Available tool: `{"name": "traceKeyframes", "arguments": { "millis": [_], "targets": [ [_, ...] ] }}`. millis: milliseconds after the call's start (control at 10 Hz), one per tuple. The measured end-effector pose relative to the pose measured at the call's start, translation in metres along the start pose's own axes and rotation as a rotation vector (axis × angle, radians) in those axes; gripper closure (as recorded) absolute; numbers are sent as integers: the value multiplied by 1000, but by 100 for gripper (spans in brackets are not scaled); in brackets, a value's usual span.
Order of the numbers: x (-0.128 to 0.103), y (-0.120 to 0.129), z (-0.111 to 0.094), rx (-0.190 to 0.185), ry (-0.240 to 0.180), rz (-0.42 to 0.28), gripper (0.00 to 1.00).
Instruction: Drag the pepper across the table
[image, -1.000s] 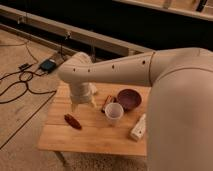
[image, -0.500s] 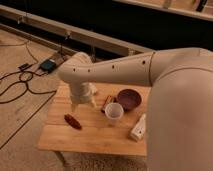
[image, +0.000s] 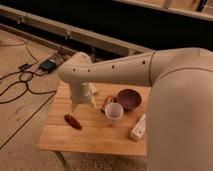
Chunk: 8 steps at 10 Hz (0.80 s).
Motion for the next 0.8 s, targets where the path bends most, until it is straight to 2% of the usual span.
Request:
{"name": "traceKeyframes", "arguments": {
  "millis": [200,400,800],
  "targets": [
    [0,0,0,1,0,0,35],
    [-7,0,2,21,-13,-20,35],
    [-30,23,3,67,-71,-174,35]
  ]
}}
